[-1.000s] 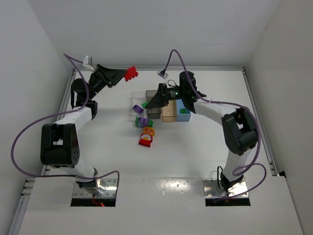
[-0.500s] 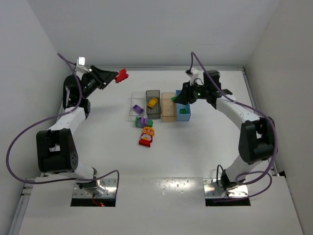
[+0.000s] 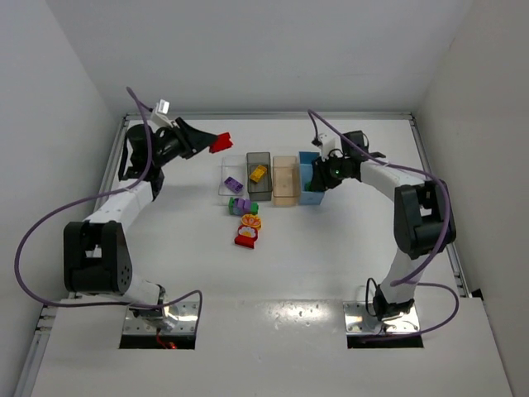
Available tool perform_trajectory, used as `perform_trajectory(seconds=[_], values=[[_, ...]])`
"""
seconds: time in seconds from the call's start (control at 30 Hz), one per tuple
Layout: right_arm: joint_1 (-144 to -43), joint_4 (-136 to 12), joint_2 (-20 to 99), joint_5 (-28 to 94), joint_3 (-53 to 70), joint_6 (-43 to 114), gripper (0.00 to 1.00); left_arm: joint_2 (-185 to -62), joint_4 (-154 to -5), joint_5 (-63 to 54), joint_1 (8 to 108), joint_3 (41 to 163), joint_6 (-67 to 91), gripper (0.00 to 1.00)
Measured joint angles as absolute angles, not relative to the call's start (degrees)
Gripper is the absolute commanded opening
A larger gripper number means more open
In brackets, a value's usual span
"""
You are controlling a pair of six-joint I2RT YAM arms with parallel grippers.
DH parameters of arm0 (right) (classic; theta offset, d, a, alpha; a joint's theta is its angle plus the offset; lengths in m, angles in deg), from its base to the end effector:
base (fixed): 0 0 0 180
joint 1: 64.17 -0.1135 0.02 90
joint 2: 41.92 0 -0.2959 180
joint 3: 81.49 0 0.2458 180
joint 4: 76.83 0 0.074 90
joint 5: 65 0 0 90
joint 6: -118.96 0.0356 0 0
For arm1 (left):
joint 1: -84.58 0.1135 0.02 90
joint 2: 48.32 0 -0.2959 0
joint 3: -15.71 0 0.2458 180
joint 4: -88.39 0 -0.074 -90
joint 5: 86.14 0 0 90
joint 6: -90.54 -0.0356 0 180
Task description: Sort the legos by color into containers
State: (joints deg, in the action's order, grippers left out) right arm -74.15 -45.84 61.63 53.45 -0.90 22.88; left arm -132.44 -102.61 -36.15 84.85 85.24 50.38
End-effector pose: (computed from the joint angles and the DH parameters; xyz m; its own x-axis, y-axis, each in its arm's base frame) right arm 0.3690 0.0821 0.2201 -0.7464 -0.2259 -0.6260 -0.5104 0.7979 0.3207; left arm 0.3287 -0.0213 0.3396 -0.5280 -0.5879 -0.6129 0.3636 0.4957 -0.7887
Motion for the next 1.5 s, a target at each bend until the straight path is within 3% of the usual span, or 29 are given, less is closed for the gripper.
perform_trajectory(seconds=[0.03,0.1,0.13,0.27,0.37,0.47,0.67,0.9,1.27,1.4,1.5], values=[[-74.32,-45.67,62.28,53.25,-0.8,22.75,0.6,-132.46,-102.52,-36.15,84.52,85.28,50.29,0.0],[-74.56,-45.65,63.29,52.31,0.14,22.66,0.79,-132.46,-102.37,-36.19,83.67,85.3,50.19,0.0],[-74.61,-45.97,63.62,52.6,0.89,22.2,0.8,-132.51,-102.34,-36.22,83.1,85.3,50.12,0.0],[-74.8,-45.97,63.66,52.75,3.97,22.44,0.8,-132.83,-102.8,-37.53,81.48,85.3,50.56,0.0],[-74.63,-46.87,63.09,58.67,5.11,25.54,0.8,-132.96,-110.96,-39.78,81.16,82.94,55.85,0.0],[-74.7,-52.75,61.83,68.99,5.02,35.97,0.8,-133.86,-121.34,-41.44,81.13,79.42,63.52,0.0],[-79.24,-79.35,60.25,82.39,0.67,66.96,0.8,-136.77,-132.24,-42.49,79.87,78.4,73.57,0.0],[-85.65,-90.91,62.07,86.91,1.98,81.5,0.81,-137.53,-136.66,-42.77,76.15,78.55,77.16,0.0],[-86.83,-93.71,65.04,86.65,6.35,86.0,0.82,-137.58,-137.71,-43.04,75.1,78.75,77.75,0.0],[-86.8,-94.04,65.34,86.06,8.62,86.13,0.63,-137.58,-137.69,-43.12,74.8,78.7,77.62,0.0],[-86.8,-94.21,65.63,85.05,9.54,85.93,0.4,-137.58,-137.64,-43.28,74.36,78.35,77.51,0.0]])
